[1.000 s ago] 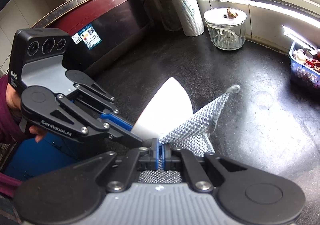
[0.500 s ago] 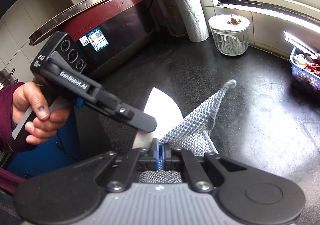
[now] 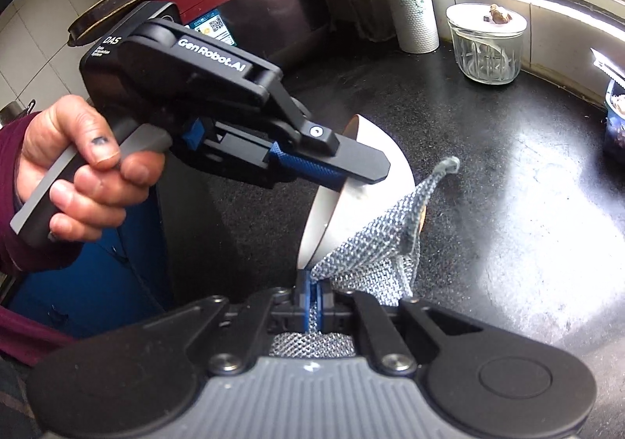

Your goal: Clean bowl

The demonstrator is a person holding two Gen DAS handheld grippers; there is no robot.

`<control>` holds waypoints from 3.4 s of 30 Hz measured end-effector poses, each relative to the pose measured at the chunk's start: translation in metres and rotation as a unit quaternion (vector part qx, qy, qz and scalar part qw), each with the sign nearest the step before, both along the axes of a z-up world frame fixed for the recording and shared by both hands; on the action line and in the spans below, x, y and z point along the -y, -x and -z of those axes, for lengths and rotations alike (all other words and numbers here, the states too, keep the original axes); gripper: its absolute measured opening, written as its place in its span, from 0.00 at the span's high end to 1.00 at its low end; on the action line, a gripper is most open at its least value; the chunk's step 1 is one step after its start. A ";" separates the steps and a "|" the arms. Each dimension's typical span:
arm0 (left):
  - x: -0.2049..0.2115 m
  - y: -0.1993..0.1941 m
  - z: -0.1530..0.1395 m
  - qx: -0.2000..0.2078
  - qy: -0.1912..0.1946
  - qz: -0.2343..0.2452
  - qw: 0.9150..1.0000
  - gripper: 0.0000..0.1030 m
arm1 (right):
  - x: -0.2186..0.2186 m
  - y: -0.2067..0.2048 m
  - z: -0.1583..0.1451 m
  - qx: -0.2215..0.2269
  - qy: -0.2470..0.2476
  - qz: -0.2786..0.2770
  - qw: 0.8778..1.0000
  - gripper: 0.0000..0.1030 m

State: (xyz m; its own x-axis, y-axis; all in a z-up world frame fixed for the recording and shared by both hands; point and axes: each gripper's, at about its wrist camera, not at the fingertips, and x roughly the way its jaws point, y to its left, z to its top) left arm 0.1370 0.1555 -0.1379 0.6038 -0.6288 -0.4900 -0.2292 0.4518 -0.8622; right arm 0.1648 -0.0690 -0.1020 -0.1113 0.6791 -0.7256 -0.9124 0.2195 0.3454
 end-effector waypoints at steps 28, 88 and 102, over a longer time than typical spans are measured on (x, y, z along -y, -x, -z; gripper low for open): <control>0.050 0.009 -0.048 0.102 -0.300 0.202 0.927 0.87 | -0.002 -0.028 -0.006 0.019 -0.008 0.018 1.000 0.97; 0.065 -0.009 -0.043 0.082 -0.283 0.259 0.920 0.92 | 0.036 -0.032 -0.010 -0.003 -0.016 0.058 0.998 0.97; 0.111 -0.012 -0.055 0.114 -0.423 0.429 0.790 0.94 | 0.042 -0.034 -0.009 -0.003 -0.014 0.060 0.998 0.97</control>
State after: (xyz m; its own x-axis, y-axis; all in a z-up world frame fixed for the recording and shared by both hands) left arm 0.1488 0.0442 -0.0826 0.2668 -0.3603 -0.8939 0.5927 0.7927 -0.1426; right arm 0.1992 -0.1114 -0.0934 -0.0328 0.7074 -0.7061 -0.8781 0.3170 0.3584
